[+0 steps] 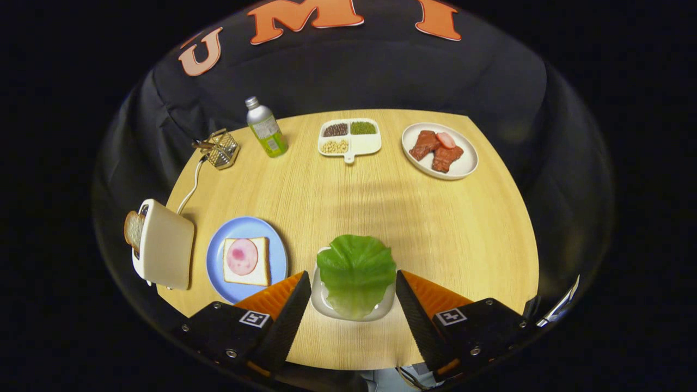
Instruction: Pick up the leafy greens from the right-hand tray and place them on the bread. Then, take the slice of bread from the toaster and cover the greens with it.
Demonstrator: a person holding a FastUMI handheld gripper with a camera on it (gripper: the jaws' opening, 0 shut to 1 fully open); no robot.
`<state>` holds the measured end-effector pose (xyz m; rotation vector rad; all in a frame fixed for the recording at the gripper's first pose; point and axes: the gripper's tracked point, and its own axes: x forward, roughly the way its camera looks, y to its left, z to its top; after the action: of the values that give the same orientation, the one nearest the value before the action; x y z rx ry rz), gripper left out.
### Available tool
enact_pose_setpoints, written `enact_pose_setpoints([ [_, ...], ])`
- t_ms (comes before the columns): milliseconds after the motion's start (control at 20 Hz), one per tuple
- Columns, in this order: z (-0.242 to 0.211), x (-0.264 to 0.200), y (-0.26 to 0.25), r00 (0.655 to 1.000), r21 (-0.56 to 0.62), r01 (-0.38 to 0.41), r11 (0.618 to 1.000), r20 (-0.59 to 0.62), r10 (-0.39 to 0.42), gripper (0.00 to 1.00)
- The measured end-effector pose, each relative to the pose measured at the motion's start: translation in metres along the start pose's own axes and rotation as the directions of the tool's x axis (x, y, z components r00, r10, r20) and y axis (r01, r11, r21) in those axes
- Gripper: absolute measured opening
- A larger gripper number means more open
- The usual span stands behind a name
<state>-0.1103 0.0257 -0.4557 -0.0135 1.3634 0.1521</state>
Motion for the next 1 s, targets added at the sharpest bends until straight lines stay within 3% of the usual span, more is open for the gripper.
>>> enact_pose_setpoints([
  [450, -0.045, 0.053, -0.002, 0.982, -0.001, 0.013, 1.000, -0.188, -0.012, 0.87],
  [1000, -0.064, 0.091, 0.004, 0.960, -0.049, 0.013, 0.999, -0.280, -0.026, 0.74],
])
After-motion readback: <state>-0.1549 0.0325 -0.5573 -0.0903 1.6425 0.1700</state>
